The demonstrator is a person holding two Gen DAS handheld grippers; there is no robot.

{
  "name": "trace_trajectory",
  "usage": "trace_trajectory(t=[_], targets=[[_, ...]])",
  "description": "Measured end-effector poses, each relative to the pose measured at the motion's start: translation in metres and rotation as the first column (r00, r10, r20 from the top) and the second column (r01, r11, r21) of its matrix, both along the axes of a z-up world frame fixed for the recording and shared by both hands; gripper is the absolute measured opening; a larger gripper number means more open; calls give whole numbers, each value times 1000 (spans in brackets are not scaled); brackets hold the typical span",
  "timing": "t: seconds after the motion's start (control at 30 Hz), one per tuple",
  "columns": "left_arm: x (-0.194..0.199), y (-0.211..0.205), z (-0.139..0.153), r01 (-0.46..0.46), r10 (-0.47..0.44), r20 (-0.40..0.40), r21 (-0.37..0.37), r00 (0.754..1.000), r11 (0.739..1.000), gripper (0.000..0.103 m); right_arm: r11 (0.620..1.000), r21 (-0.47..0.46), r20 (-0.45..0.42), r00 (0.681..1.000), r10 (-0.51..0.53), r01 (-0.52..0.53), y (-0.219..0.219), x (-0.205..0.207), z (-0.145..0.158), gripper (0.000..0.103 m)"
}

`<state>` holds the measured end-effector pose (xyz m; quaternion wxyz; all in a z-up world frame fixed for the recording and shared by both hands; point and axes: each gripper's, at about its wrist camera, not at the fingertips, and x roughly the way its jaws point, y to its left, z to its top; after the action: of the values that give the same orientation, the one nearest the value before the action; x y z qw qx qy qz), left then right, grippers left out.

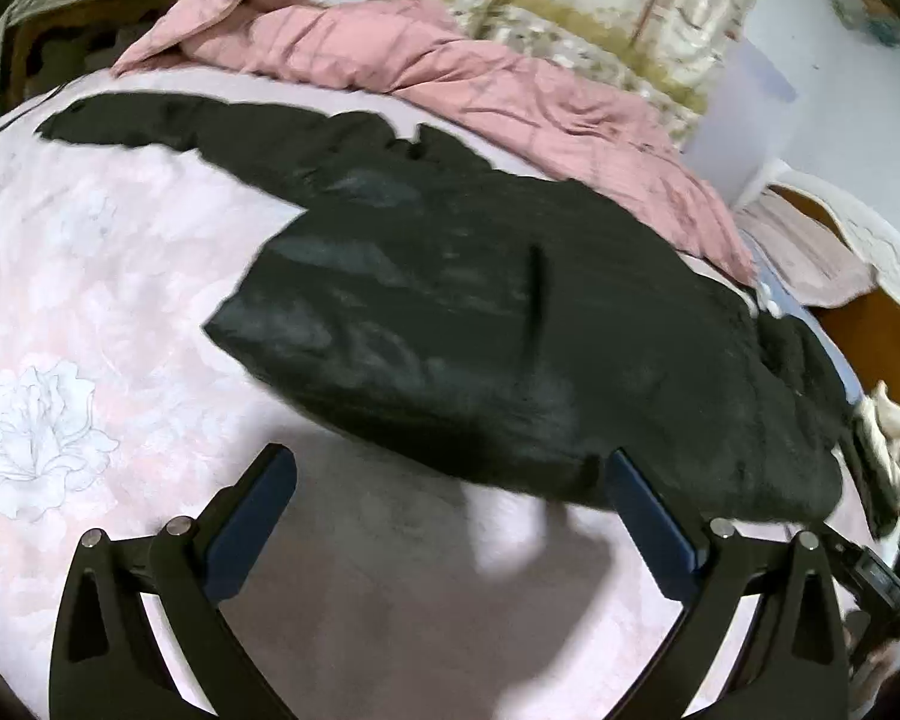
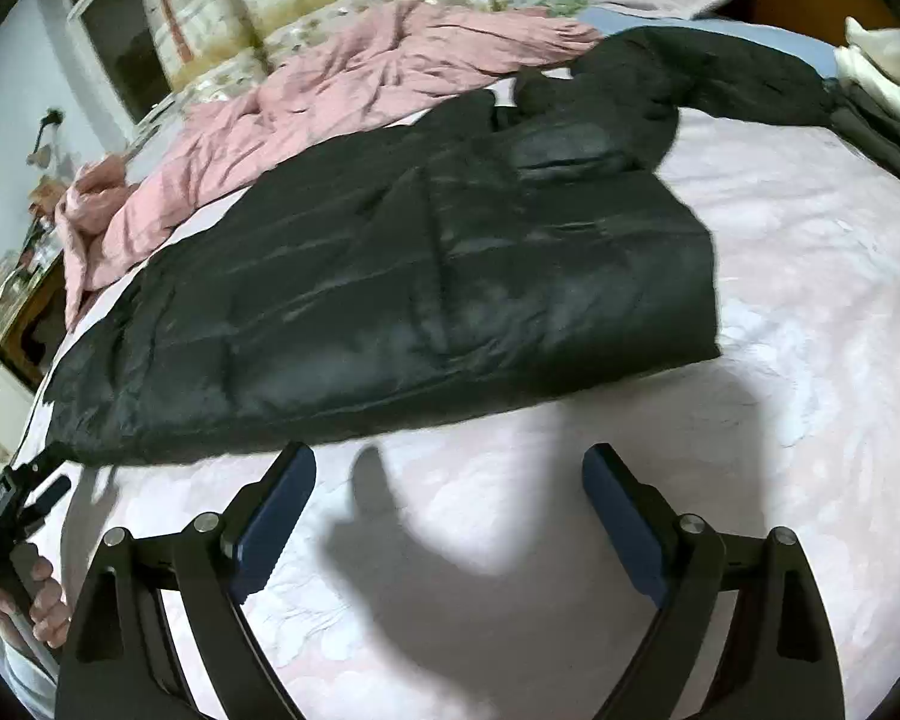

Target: Fold large clothes

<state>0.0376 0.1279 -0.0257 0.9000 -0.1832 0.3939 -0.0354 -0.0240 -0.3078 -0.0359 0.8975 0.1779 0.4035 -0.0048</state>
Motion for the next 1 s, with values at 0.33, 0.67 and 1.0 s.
trace_trajectory(t=[0.33,0.67,1.0], targets=[[20,27,-14,-16,17,2,-234,1000,972,53,980,191,46,997,-61,51,-27,32,-8,92],[-26,0,24,58,-52,86,-71,995,996,9,985,171,124,992,-39,18,-27,-9,17,20],[-55,-16,32,-46,14,158,205,987,978,74,996,-41,107,991,-77,82,-20,-30,19,57]])
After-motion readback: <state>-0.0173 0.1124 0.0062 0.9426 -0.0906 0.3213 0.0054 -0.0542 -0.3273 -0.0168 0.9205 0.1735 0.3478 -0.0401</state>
